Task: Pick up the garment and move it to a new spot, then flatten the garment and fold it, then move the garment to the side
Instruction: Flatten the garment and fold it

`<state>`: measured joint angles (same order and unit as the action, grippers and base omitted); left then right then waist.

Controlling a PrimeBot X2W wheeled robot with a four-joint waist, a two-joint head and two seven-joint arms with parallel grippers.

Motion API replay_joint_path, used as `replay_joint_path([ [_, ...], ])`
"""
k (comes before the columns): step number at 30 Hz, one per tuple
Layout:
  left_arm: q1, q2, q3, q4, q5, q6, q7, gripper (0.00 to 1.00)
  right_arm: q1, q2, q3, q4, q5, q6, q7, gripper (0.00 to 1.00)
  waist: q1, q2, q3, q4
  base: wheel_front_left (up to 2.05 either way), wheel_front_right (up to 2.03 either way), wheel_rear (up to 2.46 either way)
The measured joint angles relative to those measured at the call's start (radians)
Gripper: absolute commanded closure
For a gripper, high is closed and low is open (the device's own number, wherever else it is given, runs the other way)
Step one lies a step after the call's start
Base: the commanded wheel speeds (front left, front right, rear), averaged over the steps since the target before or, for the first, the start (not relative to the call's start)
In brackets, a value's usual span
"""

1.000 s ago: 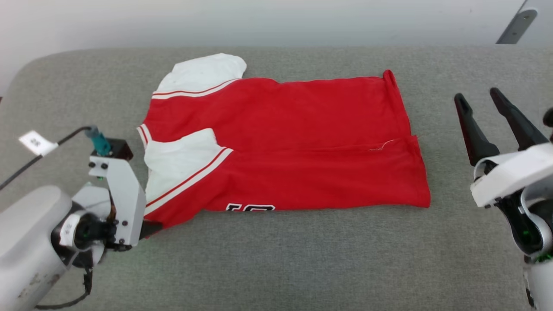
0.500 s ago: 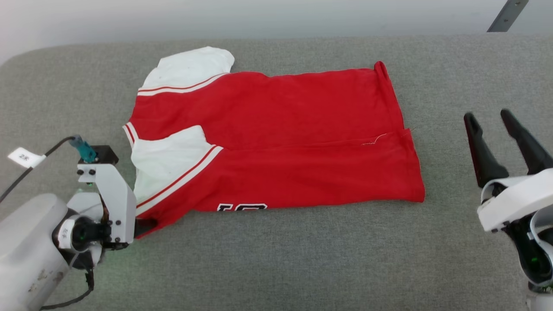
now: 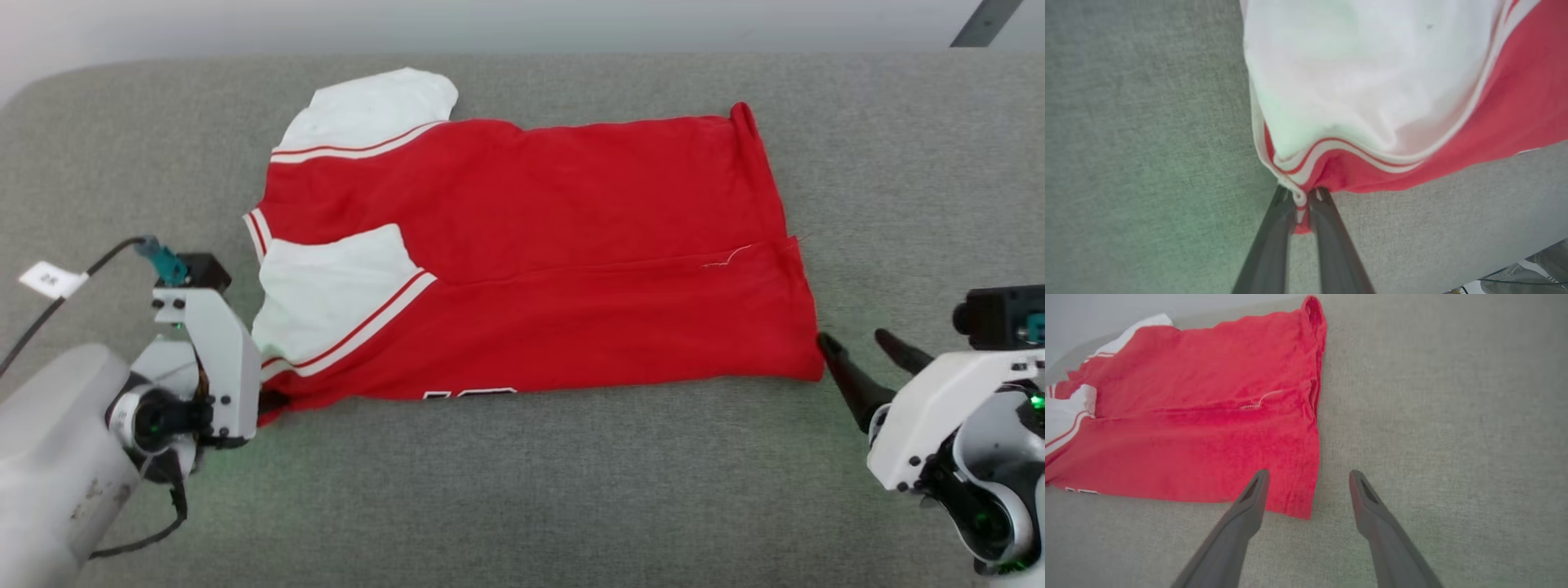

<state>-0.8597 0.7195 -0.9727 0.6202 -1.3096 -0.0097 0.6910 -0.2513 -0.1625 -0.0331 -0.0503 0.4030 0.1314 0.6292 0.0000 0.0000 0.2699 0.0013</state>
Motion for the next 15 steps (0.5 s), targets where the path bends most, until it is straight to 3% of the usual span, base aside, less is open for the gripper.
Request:
replay_joint_path([
  [13,-0.053,-0.054,0.001,0.051,0.007,-0.051,-0.015,1.00,-0.162,0.010,0.021,0.264,-0.026,0.000,0.116,0.00,0.0000,0.0000,0.043,0.047,0.00,0.00,0.00],
  [14,-0.055,-0.057,0.001,0.054,0.007,-0.053,-0.015,1.00,-0.174,0.009,0.028,0.278,-0.025,0.000,0.128,0.51,0.0000,0.0000,0.044,0.050,0.00,0.00,0.00],
  [15,-0.057,-0.060,0.001,0.056,0.007,-0.054,-0.017,1.00,-0.183,0.006,0.029,0.294,-0.025,0.000,0.133,0.76,0.0000,0.0000,0.045,0.053,0.00,0.00,0.00],
])
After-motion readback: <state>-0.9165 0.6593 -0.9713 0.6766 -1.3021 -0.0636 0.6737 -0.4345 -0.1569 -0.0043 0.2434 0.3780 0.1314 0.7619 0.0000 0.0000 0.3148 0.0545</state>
